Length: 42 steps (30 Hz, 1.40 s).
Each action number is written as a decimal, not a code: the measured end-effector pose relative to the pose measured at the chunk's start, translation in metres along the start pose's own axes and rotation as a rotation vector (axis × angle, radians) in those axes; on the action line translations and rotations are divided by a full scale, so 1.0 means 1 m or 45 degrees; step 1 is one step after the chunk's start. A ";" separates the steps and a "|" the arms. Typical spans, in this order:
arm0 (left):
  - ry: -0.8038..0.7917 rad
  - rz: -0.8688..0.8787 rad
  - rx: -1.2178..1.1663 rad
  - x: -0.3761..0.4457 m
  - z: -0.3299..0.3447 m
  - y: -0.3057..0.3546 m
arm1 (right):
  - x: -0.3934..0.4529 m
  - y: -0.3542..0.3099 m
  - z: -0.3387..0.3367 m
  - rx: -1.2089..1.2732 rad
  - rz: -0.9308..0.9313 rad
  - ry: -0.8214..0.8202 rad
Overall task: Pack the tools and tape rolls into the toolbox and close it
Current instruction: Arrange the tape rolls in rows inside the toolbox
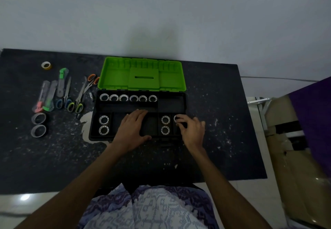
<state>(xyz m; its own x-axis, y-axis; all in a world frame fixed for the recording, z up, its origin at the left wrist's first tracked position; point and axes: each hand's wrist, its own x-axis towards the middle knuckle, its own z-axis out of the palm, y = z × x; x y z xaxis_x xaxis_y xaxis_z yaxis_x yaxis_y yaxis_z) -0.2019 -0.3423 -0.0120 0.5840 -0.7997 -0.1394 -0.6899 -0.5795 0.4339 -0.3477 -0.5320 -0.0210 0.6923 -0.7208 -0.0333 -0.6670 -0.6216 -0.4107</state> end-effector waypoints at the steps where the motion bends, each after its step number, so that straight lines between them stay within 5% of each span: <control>1: 0.001 0.003 0.001 0.000 0.000 -0.001 | 0.000 -0.001 0.000 -0.002 -0.004 -0.001; 12: -0.032 0.087 0.027 0.000 -0.007 -0.006 | -0.008 -0.002 -0.005 0.009 -0.073 0.100; 18: 0.019 0.143 -0.180 0.006 -0.038 -0.028 | 0.011 -0.064 -0.005 0.205 -0.230 0.090; 22: 0.273 -0.047 -0.331 0.000 -0.069 -0.069 | 0.028 -0.123 0.012 0.402 -0.367 0.029; 33: 0.506 -0.774 -0.447 -0.041 -0.122 -0.244 | 0.074 -0.297 0.109 0.410 -0.756 -0.337; 42: 0.475 -0.894 -0.494 -0.009 -0.150 -0.344 | 0.126 -0.392 0.198 0.190 -0.722 -0.531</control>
<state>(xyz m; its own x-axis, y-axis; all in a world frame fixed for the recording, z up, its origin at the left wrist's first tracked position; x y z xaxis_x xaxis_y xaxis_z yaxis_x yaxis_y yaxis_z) 0.0941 -0.1126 -0.0268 0.9665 -0.1363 -0.2173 0.0349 -0.7693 0.6379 0.0560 -0.3184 -0.0442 0.9884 -0.1039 -0.1109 -0.1496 -0.7954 -0.5873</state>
